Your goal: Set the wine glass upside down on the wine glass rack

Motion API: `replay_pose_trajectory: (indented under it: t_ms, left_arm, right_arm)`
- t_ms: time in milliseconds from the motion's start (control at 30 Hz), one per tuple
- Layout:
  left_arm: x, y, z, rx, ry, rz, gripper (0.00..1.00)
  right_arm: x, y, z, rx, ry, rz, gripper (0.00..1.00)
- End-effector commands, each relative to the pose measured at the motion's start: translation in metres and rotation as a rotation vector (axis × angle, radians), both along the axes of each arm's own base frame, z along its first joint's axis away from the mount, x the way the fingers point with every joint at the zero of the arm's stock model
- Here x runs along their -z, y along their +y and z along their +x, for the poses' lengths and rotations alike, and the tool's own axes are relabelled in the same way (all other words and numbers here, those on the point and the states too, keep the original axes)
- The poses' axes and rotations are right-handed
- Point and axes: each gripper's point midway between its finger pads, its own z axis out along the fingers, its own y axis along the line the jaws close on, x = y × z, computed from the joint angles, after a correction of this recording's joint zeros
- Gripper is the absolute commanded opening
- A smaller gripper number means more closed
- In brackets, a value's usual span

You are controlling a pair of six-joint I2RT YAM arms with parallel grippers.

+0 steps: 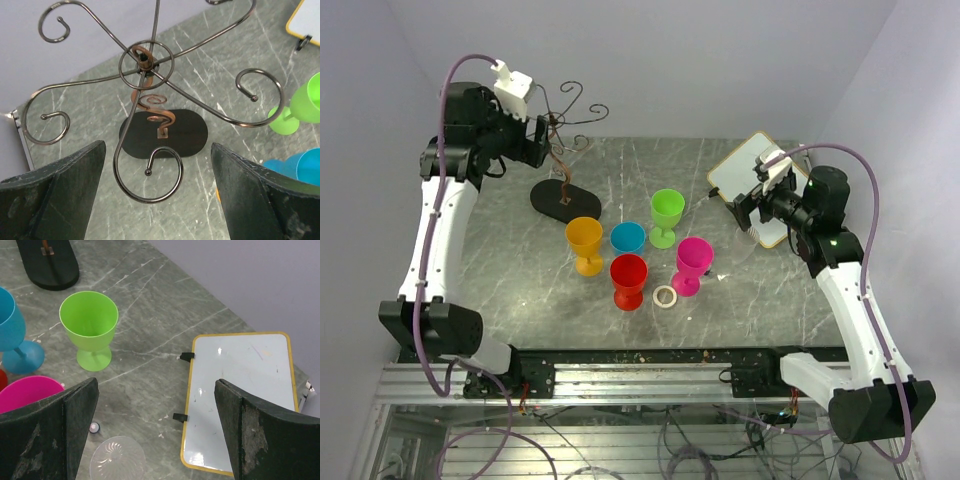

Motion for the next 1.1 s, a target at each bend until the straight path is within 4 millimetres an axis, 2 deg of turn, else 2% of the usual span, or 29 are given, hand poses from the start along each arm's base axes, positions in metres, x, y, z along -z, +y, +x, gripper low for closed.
replay_pose_trajectory:
  t_ms: [0,133,300,400,500,600,733,833,1067]
  left_arm:
    - [0.007,0.002,0.006,-0.015,0.023,0.071,0.97]
    - [0.024,0.001,0.014,-0.029,0.076,0.091,0.93]
    - [0.029,0.0,0.016,-0.035,0.077,0.099,0.88]
    - [0.03,0.002,0.017,-0.045,0.072,0.11,0.8]
    - [0.029,0.006,0.015,-0.061,0.068,0.125,0.63]
    - [0.026,0.009,0.011,-0.078,0.061,0.129,0.52]
    - [0.014,0.015,0.0,-0.115,0.041,0.125,0.45]
    - [0.006,0.018,-0.011,-0.13,0.034,0.123,0.43]
    - [0.011,0.014,-0.036,-0.133,0.073,0.08,0.39]
  right_arm:
    - [-0.005,0.004,-0.002,-0.011,-0.03,0.019,1.0]
    - [0.0,0.004,-0.001,-0.01,-0.021,0.017,1.0]
    - [0.004,0.004,0.0,-0.012,-0.01,0.019,1.0]
    - [0.007,0.004,0.001,-0.012,-0.004,0.019,1.0]
    - [0.009,0.003,0.002,-0.003,-0.002,0.017,1.0]
    - [0.01,0.003,0.003,-0.003,0.002,0.015,1.0]
    - [0.013,0.003,0.004,-0.001,0.006,0.011,1.0]
    - [0.013,0.002,0.005,0.001,0.007,0.009,1.0]
    - [0.014,0.001,0.005,0.005,0.005,0.005,1.0]
